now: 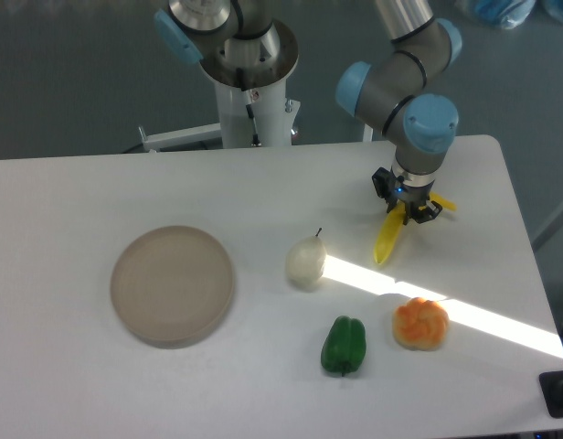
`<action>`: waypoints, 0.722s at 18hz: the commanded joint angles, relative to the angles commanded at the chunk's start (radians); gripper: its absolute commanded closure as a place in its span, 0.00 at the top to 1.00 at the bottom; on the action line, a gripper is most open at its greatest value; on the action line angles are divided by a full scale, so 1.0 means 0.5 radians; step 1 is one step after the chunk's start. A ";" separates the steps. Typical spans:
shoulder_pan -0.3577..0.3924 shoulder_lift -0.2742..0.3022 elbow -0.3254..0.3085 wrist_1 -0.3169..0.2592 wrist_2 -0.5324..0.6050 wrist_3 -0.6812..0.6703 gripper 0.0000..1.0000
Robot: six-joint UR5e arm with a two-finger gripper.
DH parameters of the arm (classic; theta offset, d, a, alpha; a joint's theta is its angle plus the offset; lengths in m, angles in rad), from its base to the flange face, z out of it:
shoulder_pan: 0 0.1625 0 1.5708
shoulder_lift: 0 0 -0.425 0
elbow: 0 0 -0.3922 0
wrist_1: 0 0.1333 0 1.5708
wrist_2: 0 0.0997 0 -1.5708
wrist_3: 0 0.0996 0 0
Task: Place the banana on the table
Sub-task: 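Lower the held banana down onto the table surface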
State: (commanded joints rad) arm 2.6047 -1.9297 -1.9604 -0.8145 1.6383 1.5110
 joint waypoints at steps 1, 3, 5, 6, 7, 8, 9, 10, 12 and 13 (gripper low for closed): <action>0.003 -0.006 -0.006 0.000 0.000 0.006 0.26; 0.012 -0.003 0.003 -0.003 -0.009 0.012 0.26; 0.012 -0.006 -0.003 -0.003 -0.009 0.009 0.26; 0.012 -0.006 0.000 0.000 -0.009 0.009 0.26; 0.012 -0.006 0.000 -0.003 -0.009 0.009 0.27; 0.015 0.000 0.003 -0.003 -0.009 0.006 0.33; 0.015 0.003 0.006 -0.003 -0.009 0.006 0.49; 0.015 0.003 0.009 -0.003 -0.009 0.006 0.58; 0.015 0.012 0.034 -0.003 -0.009 -0.009 0.90; 0.015 0.015 0.043 -0.003 -0.009 -0.015 1.00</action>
State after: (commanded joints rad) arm 2.6124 -1.9221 -1.9390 -0.8161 1.6337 1.5033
